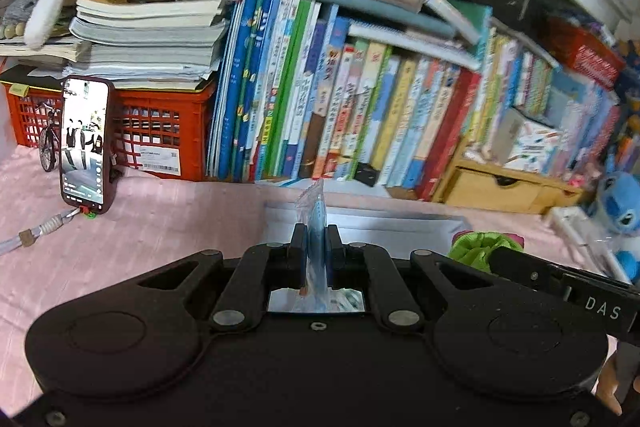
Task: Organize soft objects
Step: 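Carry the light blue packet with the left tool while the right tool carries the scrunchie into the box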
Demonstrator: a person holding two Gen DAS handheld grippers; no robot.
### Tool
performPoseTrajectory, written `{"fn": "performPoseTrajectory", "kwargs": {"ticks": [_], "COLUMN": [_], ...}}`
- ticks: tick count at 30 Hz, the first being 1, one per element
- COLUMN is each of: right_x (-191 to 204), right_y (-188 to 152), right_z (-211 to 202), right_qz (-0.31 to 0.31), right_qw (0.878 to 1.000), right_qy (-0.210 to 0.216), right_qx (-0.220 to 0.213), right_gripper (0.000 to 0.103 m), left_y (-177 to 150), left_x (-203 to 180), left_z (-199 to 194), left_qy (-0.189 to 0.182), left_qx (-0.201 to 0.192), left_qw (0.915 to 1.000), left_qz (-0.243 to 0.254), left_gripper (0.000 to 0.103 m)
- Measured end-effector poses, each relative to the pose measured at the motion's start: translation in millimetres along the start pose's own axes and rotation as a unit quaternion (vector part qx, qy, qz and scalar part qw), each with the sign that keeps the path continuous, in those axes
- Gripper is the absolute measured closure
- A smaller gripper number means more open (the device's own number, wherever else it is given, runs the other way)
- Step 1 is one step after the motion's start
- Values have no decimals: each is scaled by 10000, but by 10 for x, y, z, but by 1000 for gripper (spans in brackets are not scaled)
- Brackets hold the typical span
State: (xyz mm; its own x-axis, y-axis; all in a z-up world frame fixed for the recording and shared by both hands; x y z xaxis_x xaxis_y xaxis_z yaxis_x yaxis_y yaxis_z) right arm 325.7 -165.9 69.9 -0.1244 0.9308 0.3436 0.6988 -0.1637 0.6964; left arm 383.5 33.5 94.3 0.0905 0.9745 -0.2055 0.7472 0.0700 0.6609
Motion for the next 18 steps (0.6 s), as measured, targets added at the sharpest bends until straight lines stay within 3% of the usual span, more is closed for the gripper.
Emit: {"fn": "performPoseTrajectory", "kwargs": {"ticks": [3,8,18], "right_x": [-96,-208,-297], "right_y": [48,83,49], "right_z": [231,592,941], "right_qz": [184,382,395], "right_qw": [9997,9978,9939], "right_qy": [-82,-294,-559], "right_qx": [119,463,867], "right_gripper": [72,71,71], "left_y": [54,81,58], "left_x": [7,1,19], "left_z": [252,596,931], "left_qy": [120,21,9], "left_qx": [212,664,967], "left_qw": [9997,9978,9953], "left_qz": [31,27,-12], "left_gripper": [95,95,95]}}
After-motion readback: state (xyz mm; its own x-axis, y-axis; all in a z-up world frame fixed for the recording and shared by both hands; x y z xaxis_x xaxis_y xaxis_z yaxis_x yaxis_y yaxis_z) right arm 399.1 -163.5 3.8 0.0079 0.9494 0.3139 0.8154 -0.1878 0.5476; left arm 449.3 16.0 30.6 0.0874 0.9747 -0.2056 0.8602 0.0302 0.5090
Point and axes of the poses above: each gripper's, at about its wrist camera, not at the fingertips, and z roughly the way its jaws point, x to its left, y to its top, the point moved 7 cm from there along z, roughly the way its jaws point, and after that the axes turned 10 degrees about x, right-handed, at the moved point
